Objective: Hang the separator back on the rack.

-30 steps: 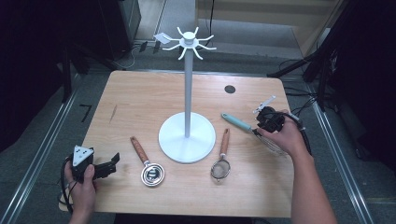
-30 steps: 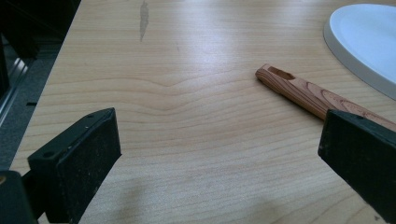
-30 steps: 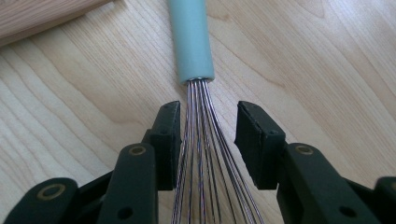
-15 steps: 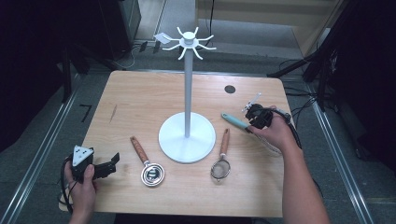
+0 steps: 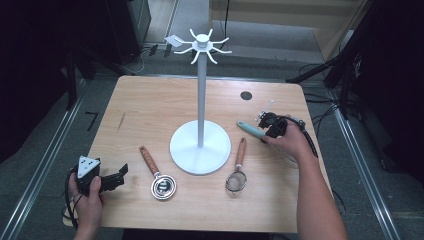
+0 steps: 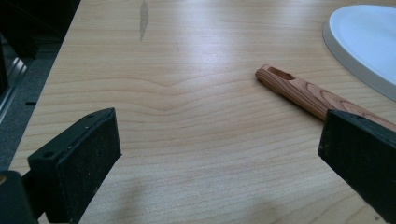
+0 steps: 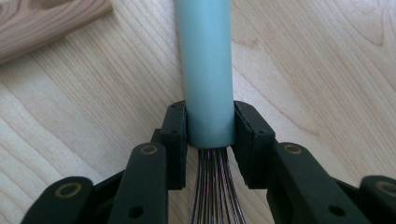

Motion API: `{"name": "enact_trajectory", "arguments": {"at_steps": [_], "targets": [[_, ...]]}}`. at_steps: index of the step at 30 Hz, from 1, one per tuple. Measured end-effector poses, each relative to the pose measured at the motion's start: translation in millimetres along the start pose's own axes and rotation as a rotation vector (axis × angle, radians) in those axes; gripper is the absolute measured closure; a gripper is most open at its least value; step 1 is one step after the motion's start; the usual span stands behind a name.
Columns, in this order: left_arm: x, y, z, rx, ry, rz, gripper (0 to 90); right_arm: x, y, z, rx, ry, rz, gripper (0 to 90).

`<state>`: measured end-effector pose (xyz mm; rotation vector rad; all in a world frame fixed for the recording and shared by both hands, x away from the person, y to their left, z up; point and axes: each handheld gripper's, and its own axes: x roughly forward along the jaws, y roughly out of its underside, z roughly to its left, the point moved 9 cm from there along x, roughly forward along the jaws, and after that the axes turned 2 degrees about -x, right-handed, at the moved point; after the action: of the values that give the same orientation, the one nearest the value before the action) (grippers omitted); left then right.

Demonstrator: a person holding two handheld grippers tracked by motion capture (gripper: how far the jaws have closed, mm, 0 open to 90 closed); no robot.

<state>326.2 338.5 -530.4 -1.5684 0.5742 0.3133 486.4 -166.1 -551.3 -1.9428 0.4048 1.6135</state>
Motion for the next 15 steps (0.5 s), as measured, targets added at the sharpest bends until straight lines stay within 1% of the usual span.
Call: {"name": "enact_trajectory", "arguments": {"at_steps": [2,5,9,11,13,14,15], "targets": [[0.0,0.0,0.0,0.0,0.0,0.0,0.0,-0.1,-0.6,0.0,0.014,-0.006,-0.003,69.4],[0.0,0.1,0.1,-0.001,-0.003,0.001,0.0,0.2,-0.8,0.7,0.018,-0.024,-0.003,70.3],[0.0,0.4,0.1,-0.001,-0.001,0.003,0.0,-0.3,-0.7,0.1,0.014,-0.013,0.009,70.7],[0.0,0.5,0.2,-0.003,0.0,0.003,0.0,-0.6,-0.9,0.9,0.021,-0.02,0.008,70.8],[0.0,0.5,0.2,-0.003,0.0,0.004,0.0,-0.8,-0.2,0.2,0.02,-0.009,0.008,70.8],[0.0,0.5,0.3,-0.003,0.0,0.004,0.0,-1.3,0.0,-0.2,0.016,-0.009,0.004,70.9],[0.0,0.5,0.3,-0.003,0.0,0.004,0.0,-2.4,-0.1,0.1,0.027,-0.013,-0.007,70.9]]}}
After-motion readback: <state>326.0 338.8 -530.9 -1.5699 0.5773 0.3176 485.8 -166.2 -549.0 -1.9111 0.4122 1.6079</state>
